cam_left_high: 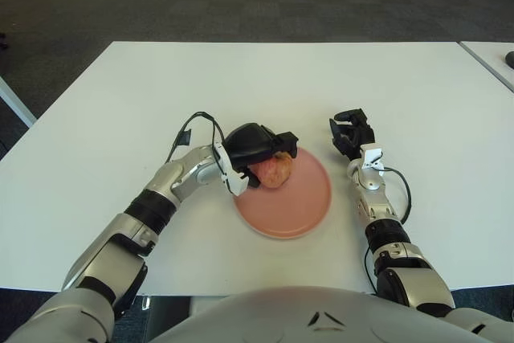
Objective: Put the apple into the plate.
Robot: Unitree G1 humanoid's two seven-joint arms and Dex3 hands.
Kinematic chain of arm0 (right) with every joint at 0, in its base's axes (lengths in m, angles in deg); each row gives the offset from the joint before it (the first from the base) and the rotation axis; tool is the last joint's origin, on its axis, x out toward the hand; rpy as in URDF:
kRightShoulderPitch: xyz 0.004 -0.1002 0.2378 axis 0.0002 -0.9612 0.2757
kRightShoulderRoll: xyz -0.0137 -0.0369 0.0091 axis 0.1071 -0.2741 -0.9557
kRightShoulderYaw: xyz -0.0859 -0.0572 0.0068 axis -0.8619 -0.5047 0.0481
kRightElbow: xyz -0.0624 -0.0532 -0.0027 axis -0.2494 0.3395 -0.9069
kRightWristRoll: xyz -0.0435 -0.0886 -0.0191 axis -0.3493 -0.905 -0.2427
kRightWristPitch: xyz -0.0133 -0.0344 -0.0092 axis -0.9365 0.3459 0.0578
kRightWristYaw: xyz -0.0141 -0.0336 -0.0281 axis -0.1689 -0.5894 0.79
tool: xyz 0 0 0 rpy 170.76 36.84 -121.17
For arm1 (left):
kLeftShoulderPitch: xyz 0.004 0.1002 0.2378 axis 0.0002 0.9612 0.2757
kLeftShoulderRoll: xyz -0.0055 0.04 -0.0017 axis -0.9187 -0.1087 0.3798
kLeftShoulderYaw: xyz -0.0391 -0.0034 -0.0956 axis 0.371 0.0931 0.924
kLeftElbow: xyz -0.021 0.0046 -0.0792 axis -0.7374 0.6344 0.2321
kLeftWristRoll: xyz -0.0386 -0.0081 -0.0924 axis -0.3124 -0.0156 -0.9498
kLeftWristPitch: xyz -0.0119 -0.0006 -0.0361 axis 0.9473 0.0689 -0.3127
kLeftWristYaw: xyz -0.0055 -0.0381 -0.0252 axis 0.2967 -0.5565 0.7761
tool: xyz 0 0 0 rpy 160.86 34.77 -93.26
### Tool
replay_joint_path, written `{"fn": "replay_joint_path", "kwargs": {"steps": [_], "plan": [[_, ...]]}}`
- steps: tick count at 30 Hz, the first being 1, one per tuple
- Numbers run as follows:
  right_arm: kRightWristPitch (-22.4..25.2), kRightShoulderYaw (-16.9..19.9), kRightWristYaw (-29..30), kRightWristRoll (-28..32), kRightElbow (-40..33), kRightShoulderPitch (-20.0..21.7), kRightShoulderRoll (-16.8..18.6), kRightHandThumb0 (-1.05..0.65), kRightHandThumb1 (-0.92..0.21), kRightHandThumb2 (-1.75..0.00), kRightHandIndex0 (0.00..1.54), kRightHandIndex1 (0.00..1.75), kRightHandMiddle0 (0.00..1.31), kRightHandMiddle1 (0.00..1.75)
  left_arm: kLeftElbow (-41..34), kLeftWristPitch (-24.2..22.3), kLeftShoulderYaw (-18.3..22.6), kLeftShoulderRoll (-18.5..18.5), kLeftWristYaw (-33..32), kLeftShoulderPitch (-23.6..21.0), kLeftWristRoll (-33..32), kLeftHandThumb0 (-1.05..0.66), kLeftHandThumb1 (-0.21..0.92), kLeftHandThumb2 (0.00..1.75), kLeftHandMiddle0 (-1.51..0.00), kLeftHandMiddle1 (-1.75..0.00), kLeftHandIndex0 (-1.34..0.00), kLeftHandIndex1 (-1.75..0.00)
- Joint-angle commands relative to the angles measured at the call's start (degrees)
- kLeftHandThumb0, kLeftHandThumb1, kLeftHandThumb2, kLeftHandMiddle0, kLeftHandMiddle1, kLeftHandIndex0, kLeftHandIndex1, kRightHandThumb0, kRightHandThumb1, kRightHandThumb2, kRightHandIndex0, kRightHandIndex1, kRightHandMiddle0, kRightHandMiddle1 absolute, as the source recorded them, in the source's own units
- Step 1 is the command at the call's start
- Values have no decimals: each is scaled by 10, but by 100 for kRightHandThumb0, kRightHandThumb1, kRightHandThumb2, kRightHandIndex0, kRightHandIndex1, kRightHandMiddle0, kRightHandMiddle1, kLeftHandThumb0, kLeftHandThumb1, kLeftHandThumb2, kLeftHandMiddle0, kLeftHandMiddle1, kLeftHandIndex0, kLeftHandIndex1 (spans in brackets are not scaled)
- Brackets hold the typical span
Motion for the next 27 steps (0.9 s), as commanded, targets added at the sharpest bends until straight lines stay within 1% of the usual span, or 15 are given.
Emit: {"fn": "replay_joint_path", "kwargs": {"steps": [1, 15, 21, 27], "plan": [[38, 2, -5, 8, 28, -26, 4, -1, -86, -46, 44, 144, 24, 160, 3, 0, -11, 1, -26, -12, 24, -1, 0, 164, -88, -163, -64, -175], [36, 1, -1, 6, 29, -27, 5, -1, -86, -47, 44, 144, 24, 160, 35, 17, -42, -3, -47, -26, 40, 0, 1, 164, -87, -164, -63, -175], [36, 1, 0, 6, 30, -26, 5, -1, -85, -47, 44, 144, 24, 160, 43, 18, -48, -3, -56, -29, 42, 0, 1, 163, -87, -163, -62, -175], [36, 2, 0, 6, 33, -24, 5, -1, -82, -52, 44, 145, 25, 161, 48, 16, -51, -2, -64, -30, 44, 0, 1, 163, -87, -164, -62, -175]]}}
